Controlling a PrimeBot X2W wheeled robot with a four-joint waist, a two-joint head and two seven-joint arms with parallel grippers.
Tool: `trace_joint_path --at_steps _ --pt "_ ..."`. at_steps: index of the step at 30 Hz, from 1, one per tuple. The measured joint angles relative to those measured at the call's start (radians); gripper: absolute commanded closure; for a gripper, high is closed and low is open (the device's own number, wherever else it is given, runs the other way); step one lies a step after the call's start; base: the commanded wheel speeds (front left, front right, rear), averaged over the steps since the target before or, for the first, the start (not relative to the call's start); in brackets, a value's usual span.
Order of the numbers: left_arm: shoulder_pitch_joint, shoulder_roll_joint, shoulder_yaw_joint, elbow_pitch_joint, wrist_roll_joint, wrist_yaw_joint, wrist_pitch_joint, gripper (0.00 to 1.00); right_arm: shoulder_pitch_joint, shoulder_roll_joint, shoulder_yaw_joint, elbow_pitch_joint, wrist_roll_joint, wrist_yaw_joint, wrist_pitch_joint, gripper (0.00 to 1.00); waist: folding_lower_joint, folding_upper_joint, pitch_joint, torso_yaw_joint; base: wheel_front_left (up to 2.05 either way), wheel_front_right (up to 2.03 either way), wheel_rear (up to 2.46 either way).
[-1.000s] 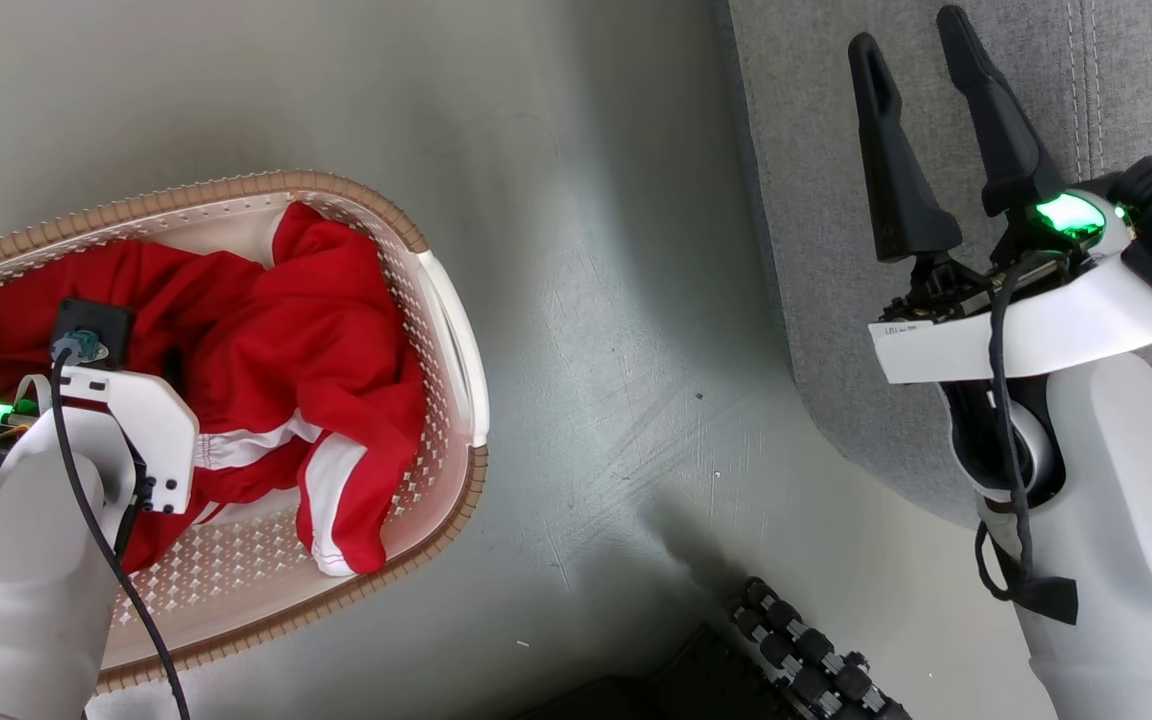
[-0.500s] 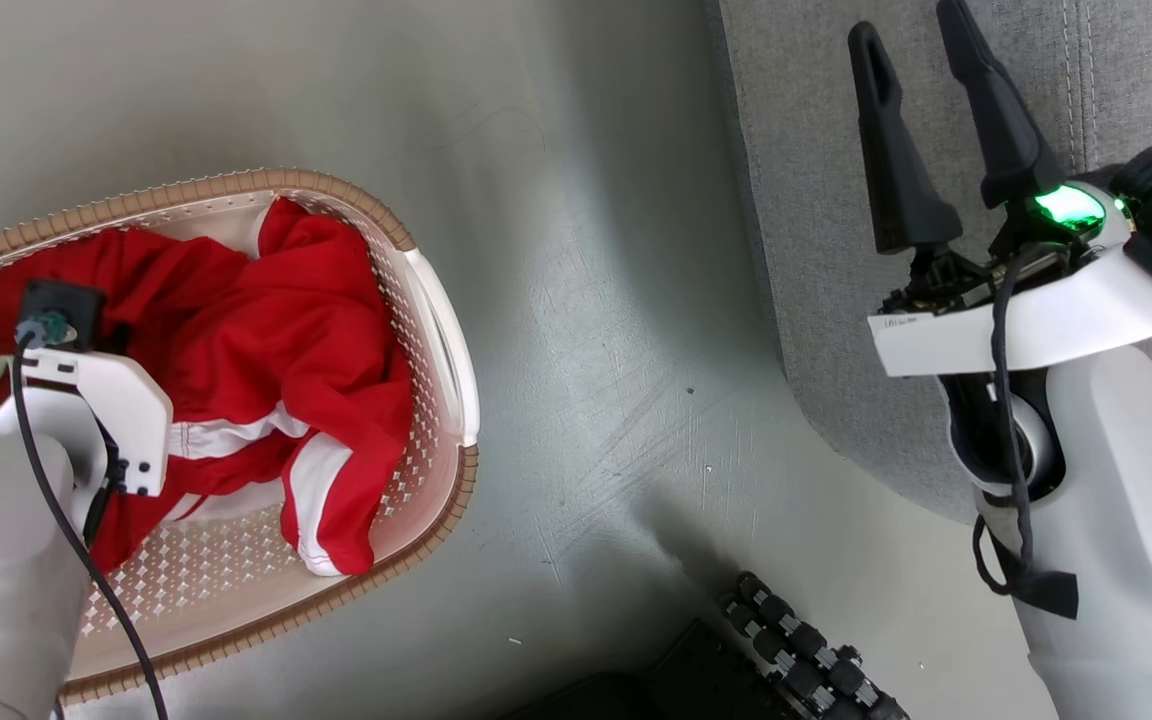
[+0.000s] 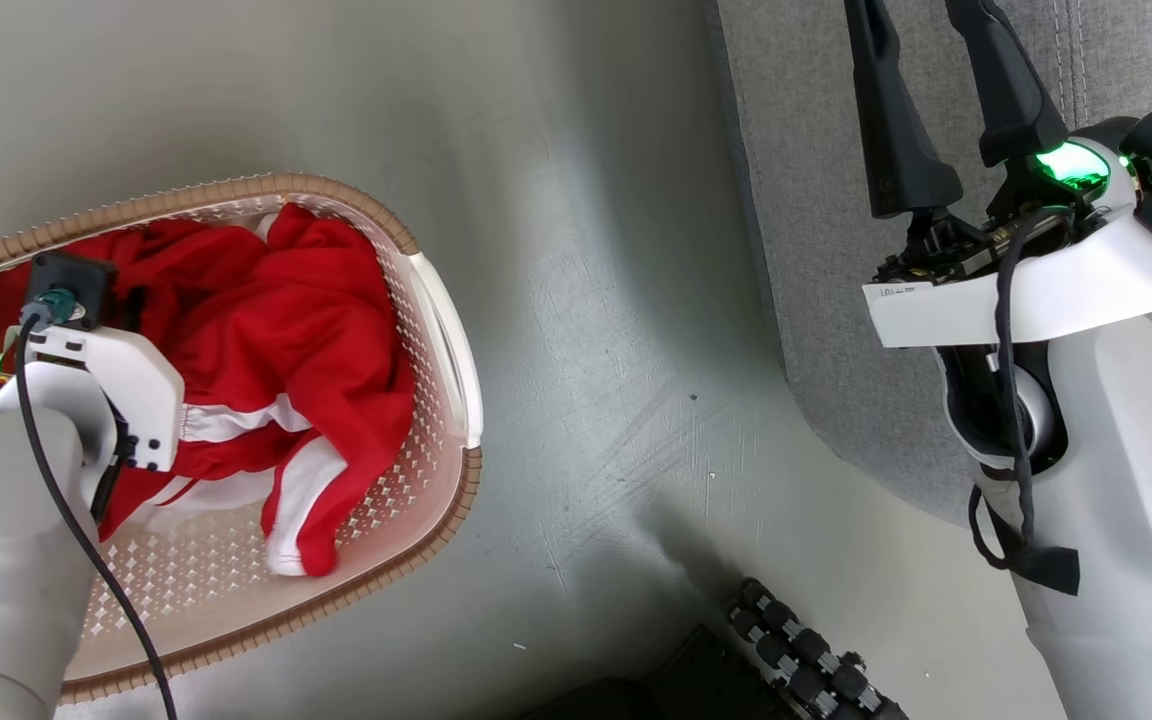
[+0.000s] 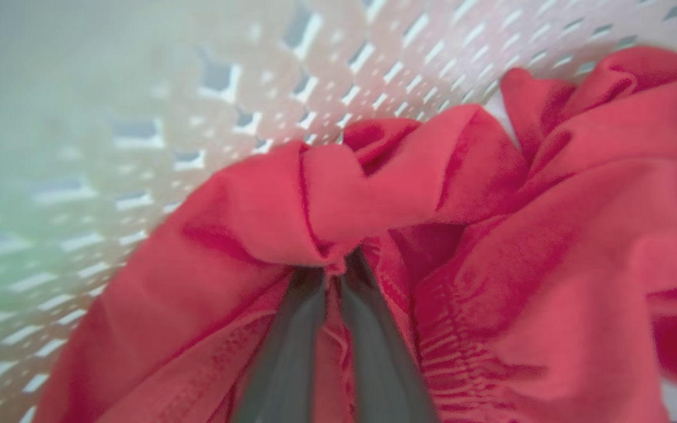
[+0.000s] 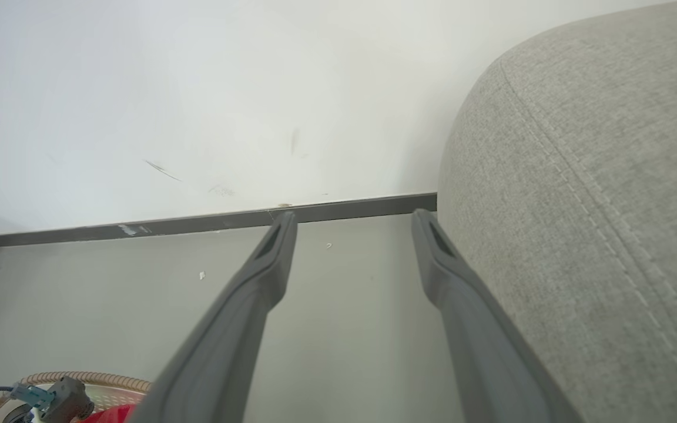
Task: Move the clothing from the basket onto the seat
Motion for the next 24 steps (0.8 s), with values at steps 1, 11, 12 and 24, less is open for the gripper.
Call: trace_joint_path --at_steps 1,11,12,24 --pt "0.000 -0.004 -0.001 0.001 0.000 -0.001 -0.007 1.00 0.000 0.000 0.000 0.000 0.000 0.000 0.000 0.00 0.0000 0.0000 -0.003 0.001 0.00 0.00 0.00" --pt "0.003 -0.038 -0.001 -0.002 -0.009 -0.026 -0.084 1.00 -0.021 0.000 -0.019 0.005 -0.015 0.000 0.000 0.00 0.0001 0.0000 -0.045 0.027 0.00 0.00 0.00" --pt "0.005 -0.041 0.000 -0.004 -0.013 -0.027 -0.088 1.00 -0.021 0.000 -0.023 0.007 -0.020 0.000 0.000 0.00 0.0001 0.0000 -0.050 0.031 0.00 0.00 0.00" --pt "0.054 -0.088 0.000 -0.056 -0.035 -0.044 -0.110 1.00 -0.020 -0.001 -0.037 0.042 -0.042 0.000 0.000 0.00 0.0000 0.0000 -0.138 0.077 0.00 0.00 0.00"
